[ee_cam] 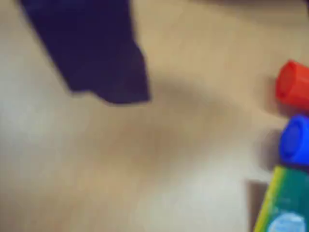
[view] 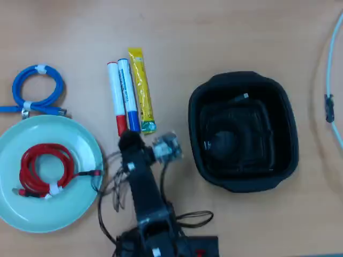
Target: Put a black charging cable in a black bowl and put a red charging cable in a green bowl
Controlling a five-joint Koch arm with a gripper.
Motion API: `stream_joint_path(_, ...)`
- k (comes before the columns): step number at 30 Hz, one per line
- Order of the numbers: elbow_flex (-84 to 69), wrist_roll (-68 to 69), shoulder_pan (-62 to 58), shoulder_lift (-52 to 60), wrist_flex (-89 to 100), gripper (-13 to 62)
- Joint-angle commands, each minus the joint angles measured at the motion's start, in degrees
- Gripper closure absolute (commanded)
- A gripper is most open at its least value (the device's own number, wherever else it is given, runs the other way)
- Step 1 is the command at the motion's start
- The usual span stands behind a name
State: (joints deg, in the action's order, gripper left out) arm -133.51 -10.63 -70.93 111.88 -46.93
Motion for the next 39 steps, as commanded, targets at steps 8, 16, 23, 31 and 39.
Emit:
stream_joint_path(8, -22.41, 3.16, -4.66, 6.06, 45.62, 31.5)
stream_joint_path(16, -33.40, 2.55, -10.02, 5.89, 55.20, 45.8)
stream_joint_path(23, -38.85, 3.25, -9.93, 5.80, 55.37, 45.8)
stream_joint_path(31, -40.08, 3.16, -10.11, 5.80, 55.46, 45.8)
stream_joint_path(39, -40.08, 3.16, -10.11, 5.80, 55.46, 45.8)
